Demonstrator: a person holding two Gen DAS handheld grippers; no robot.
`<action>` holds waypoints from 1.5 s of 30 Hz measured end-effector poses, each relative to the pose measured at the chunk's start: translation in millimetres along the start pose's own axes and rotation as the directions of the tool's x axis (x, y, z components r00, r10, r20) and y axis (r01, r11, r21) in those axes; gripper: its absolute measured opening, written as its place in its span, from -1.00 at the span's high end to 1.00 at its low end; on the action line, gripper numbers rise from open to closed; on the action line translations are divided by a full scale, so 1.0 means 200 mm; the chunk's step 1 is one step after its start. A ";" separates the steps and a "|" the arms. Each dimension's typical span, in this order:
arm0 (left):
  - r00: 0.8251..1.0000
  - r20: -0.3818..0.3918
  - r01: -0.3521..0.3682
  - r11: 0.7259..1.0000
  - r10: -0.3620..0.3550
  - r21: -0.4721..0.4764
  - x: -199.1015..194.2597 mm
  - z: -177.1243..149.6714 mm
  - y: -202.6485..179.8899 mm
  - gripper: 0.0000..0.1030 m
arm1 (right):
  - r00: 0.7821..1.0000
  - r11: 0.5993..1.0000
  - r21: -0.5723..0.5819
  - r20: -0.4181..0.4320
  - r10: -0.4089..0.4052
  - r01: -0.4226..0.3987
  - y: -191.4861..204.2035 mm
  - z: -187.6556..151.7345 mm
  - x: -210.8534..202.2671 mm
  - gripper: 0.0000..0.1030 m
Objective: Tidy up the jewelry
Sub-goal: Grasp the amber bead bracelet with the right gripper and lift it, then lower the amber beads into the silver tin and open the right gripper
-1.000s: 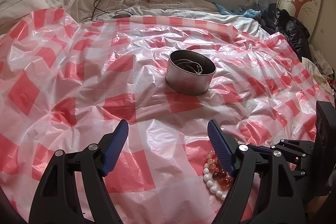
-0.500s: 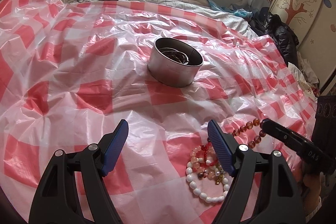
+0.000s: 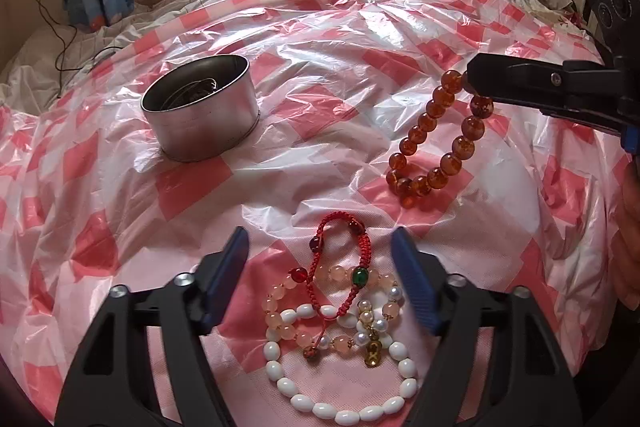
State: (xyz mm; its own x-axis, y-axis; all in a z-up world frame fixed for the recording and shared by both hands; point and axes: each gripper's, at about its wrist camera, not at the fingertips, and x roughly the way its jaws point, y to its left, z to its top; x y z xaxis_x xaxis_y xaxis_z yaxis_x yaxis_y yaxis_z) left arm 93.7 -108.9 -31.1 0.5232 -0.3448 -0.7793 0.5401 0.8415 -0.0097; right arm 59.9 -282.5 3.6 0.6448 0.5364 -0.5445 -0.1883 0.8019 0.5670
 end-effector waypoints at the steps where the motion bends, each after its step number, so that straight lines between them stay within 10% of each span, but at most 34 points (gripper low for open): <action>1: 1.000 -0.013 0.016 1.000 -0.017 -0.022 0.01 0.00 0.02 0.66 | 1.000 1.000 0.000 0.002 0.001 -0.001 0.00 0.00 0.00 0.76; 12: 0.971 0.153 0.220 0.941 -0.185 -0.257 -0.16 0.02 0.26 0.79 | 0.996 0.996 -0.019 0.037 0.083 -0.083 0.06 0.04 -0.03 0.76; 25: 0.958 0.256 0.217 0.904 -0.126 -0.368 -0.28 0.26 0.64 0.79 | 0.973 0.970 -0.083 0.022 0.229 -0.227 0.32 0.43 0.18 0.76; 40: 0.988 0.109 0.144 0.893 -0.107 -0.427 0.18 0.53 0.82 0.77 | 0.986 0.982 -0.085 -0.034 0.164 -0.167 0.22 0.61 0.58 0.76; 45: 0.987 0.104 0.158 0.868 -0.124 -0.470 0.18 0.48 0.91 0.30 | 0.994 0.990 -0.110 -0.064 0.086 -0.093 0.18 0.57 0.74 0.76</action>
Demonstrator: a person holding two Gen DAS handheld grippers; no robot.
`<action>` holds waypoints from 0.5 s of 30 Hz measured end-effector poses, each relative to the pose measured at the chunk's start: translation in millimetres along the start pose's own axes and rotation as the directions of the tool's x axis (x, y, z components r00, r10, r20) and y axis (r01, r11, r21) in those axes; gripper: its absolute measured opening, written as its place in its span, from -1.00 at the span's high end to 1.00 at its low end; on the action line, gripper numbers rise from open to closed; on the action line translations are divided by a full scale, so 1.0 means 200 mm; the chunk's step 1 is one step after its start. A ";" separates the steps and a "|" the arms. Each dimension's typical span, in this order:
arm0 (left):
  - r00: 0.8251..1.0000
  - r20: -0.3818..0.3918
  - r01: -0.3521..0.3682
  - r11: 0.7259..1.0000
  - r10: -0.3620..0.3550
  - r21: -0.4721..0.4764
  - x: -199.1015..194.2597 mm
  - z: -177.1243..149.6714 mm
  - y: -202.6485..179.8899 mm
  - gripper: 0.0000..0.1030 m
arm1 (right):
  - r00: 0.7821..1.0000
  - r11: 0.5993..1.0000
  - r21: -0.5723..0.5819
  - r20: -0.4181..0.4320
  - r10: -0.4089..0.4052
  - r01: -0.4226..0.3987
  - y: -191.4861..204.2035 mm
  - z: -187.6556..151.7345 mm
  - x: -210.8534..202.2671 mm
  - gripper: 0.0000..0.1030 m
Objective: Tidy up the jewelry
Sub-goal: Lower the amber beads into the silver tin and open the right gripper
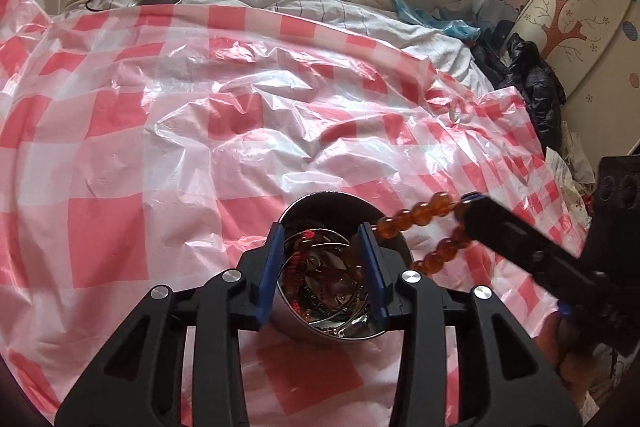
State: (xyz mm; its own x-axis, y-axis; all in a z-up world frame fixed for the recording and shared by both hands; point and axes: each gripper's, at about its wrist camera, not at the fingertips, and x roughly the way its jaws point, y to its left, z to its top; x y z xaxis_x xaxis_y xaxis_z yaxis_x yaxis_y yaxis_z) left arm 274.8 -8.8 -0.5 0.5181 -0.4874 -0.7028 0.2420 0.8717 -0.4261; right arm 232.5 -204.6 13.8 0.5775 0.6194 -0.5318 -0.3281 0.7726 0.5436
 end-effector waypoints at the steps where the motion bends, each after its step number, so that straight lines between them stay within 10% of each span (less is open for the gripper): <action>1: 1.000 0.014 -0.018 1.000 0.018 0.000 -0.03 0.00 0.01 0.25 | 1.000 1.000 -0.004 -0.012 -0.009 0.009 -0.01 -0.01 0.03 0.76; 12: 0.994 0.089 -0.054 0.998 0.058 -0.038 -0.34 -0.09 0.07 0.02 | 0.950 0.944 -0.236 -0.153 -0.272 0.232 0.07 -0.13 0.27 0.75; 15: 0.994 0.067 -0.081 0.997 0.081 0.000 -0.37 -0.17 0.03 -0.02 | 0.939 0.925 -0.263 -0.136 -0.317 0.274 0.06 -0.13 0.22 0.17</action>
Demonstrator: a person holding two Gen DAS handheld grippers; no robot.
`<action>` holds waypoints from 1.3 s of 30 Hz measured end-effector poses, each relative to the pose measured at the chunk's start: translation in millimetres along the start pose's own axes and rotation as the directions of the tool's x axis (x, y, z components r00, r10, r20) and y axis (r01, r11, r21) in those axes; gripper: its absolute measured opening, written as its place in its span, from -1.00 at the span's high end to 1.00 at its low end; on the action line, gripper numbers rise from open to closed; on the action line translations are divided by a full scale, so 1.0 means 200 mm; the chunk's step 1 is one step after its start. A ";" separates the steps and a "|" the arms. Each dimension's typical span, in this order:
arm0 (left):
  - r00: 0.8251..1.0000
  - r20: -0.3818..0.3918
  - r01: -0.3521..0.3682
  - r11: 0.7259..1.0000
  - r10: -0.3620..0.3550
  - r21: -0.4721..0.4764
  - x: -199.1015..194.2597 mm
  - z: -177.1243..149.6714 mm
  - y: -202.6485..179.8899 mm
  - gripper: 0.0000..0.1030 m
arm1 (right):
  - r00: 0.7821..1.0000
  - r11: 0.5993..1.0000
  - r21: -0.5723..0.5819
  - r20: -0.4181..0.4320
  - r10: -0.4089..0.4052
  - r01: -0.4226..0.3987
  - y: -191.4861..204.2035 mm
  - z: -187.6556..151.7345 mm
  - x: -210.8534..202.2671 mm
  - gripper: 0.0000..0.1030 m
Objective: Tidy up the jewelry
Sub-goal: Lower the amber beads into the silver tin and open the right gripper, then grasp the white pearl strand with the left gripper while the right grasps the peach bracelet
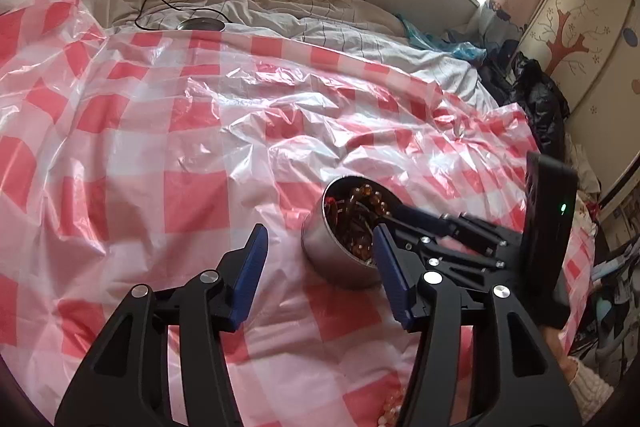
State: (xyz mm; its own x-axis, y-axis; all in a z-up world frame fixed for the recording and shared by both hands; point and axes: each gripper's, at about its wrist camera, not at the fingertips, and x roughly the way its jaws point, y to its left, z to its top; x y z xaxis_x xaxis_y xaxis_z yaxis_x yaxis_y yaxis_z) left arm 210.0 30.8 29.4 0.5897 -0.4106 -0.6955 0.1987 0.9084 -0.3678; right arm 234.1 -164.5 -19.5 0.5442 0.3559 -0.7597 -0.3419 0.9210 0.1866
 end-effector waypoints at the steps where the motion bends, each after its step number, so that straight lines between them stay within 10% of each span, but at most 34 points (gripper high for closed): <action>1: 1.000 -0.010 -0.005 1.000 0.005 0.015 -0.01 -0.03 -0.02 -0.04 | 1.000 1.000 -0.005 0.019 -0.008 0.008 0.00 -0.01 -0.04 0.04; 11: 0.991 -0.125 0.062 0.989 -0.046 0.132 -0.12 -0.47 -0.19 -0.09 | 0.998 0.995 -0.066 -0.008 0.068 -0.068 0.06 -0.41 -0.52 -0.06; 20: 0.996 -0.091 0.029 0.976 -0.009 0.217 -0.20 -0.63 -0.27 -0.09 | 0.996 0.971 -0.237 -0.084 0.002 -0.022 0.25 -0.62 -0.48 -0.06; 26: 0.985 -0.116 -0.067 0.899 0.129 0.433 -0.10 -0.71 -0.41 -0.09 | 0.977 0.898 -0.426 -0.117 -0.177 0.112 0.33 -0.64 -0.30 -0.07; 32: 0.929 0.007 -0.296 0.730 0.370 0.616 0.01 -0.72 -0.46 -0.09 | 0.960 0.907 -0.343 -0.046 -0.277 0.245 0.18 -0.58 -0.29 -0.07; 39: 0.983 -0.090 -0.097 0.870 0.159 0.483 -0.04 -0.61 -0.38 -0.09 | 0.998 0.979 -0.203 -0.053 0.020 -0.030 0.10 -0.54 -0.41 -0.05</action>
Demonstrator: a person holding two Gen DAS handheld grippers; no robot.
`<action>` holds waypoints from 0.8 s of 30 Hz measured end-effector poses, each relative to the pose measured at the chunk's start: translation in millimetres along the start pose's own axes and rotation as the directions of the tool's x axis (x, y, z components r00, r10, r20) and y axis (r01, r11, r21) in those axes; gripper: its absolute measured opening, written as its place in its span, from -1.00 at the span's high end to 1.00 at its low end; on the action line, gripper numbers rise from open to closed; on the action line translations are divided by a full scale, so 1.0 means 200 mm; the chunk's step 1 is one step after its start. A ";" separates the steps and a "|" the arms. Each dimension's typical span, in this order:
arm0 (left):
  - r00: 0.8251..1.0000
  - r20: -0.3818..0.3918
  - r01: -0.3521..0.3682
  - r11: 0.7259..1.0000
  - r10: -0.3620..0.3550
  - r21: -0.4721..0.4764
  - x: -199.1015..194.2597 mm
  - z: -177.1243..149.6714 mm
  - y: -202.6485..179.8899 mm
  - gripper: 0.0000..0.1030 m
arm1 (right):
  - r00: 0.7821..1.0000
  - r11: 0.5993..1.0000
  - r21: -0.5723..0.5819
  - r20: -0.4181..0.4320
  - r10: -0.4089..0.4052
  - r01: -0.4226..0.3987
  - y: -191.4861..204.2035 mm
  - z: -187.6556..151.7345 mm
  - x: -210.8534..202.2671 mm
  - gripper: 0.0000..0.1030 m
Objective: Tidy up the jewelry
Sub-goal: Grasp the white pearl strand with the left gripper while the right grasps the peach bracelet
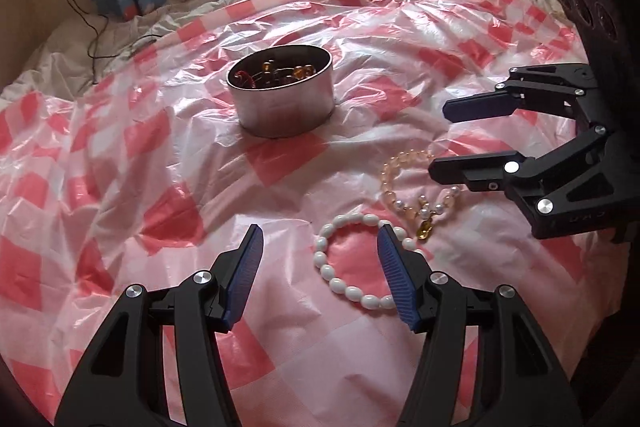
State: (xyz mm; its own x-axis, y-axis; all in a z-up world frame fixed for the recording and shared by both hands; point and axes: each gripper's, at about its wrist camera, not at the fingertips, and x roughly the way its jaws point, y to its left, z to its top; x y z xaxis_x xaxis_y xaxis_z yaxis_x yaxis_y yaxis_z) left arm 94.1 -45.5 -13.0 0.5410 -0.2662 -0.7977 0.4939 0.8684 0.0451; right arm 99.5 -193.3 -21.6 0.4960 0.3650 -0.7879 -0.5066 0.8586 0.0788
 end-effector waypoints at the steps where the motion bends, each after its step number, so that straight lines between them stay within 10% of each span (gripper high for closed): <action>1: 1.000 -0.008 0.016 1.000 -0.016 0.000 0.01 0.00 0.00 -0.09 | 1.000 1.000 0.001 -0.015 0.011 -0.011 0.01 0.00 0.02 0.10; 9: 0.997 -0.053 0.056 0.998 -0.057 -0.022 0.12 0.02 -0.01 0.16 | 0.996 1.000 0.023 -0.087 0.011 -0.009 0.03 -0.01 0.14 0.46; 15: 0.992 -0.069 0.100 0.993 -0.105 -0.063 0.14 0.00 0.01 0.85 | 0.995 1.000 0.012 -0.096 -0.022 0.023 0.04 -0.02 0.14 0.63; 24: 0.991 -0.042 0.122 0.988 -0.127 -0.093 0.12 0.00 0.03 0.88 | 0.998 0.999 -0.002 -0.034 -0.043 0.043 0.05 -0.01 0.08 0.84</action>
State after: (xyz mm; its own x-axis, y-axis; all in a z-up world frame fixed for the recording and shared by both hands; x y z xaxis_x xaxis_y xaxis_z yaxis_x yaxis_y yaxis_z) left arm 110.4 -47.7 -31.8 0.4450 -0.3564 -0.8216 0.4910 0.8643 -0.1090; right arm 100.9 -179.4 -34.4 0.4933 0.3149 -0.8108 -0.4861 0.8728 0.0432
